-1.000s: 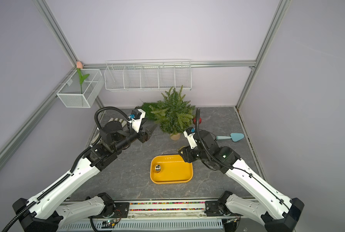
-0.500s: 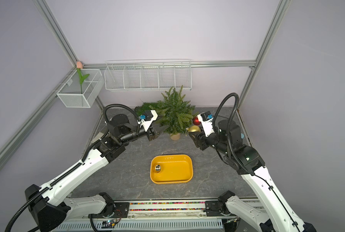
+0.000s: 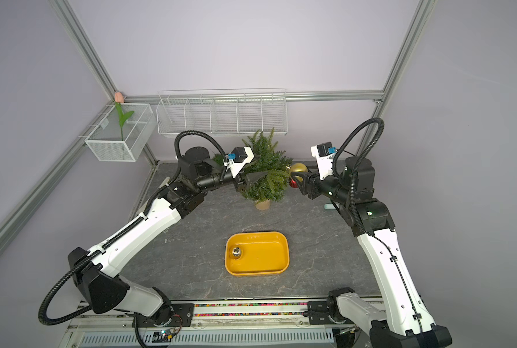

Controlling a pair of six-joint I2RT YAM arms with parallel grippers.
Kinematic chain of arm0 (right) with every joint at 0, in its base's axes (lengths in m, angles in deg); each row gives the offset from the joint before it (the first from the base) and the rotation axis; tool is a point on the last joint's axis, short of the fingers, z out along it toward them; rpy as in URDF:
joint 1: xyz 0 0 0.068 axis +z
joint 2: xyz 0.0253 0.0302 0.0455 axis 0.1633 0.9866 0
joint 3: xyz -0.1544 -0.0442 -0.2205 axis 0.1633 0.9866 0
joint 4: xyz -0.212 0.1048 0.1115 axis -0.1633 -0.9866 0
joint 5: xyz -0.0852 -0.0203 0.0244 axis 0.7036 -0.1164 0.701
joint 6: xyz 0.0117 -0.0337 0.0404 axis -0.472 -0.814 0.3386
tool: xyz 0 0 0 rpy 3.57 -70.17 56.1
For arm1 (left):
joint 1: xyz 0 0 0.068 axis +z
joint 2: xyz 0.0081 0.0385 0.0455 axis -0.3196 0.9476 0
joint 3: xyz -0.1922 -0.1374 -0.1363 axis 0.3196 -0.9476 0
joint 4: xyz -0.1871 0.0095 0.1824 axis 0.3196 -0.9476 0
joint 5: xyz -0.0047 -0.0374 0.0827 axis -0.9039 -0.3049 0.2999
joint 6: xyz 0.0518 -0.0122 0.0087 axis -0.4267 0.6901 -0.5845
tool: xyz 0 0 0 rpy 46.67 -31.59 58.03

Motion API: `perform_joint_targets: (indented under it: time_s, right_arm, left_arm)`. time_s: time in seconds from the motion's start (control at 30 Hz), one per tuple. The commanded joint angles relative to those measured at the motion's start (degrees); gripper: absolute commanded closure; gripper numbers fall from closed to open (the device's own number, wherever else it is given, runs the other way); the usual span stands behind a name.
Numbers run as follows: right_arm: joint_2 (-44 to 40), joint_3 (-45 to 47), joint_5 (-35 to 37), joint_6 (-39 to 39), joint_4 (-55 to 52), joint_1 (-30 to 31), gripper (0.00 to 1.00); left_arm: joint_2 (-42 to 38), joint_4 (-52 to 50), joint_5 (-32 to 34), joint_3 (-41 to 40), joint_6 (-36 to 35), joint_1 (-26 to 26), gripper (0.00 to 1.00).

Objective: Decorate the small christmas tree with ornaments
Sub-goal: Pick up an ornament from the container.

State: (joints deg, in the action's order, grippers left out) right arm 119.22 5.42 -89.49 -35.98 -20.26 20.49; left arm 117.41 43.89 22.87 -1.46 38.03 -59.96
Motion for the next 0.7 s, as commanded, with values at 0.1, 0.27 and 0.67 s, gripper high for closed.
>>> perform_joint_targets:
  time_s: [0.1, 0.27, 0.67]
  right_arm:
    - [1.62, -1.39, -7.85, 3.96, 8.36, -2.18, 0.51]
    - [2.50, -1.18, -9.94, 5.97, 11.19, -3.08, 0.52]
    - [1.96, 0.41, -18.71, 13.10, 21.06, -3.86, 0.52]
  left_arm:
    - [1.08, -6.33, 0.06, 6.92, -3.33, -0.44, 0.43]
    - [0.85, -9.32, -0.26, 11.57, -4.16, -0.60, 0.42]
    - [7.80, -19.93, -4.72, 19.63, -5.83, -1.16, 0.42]
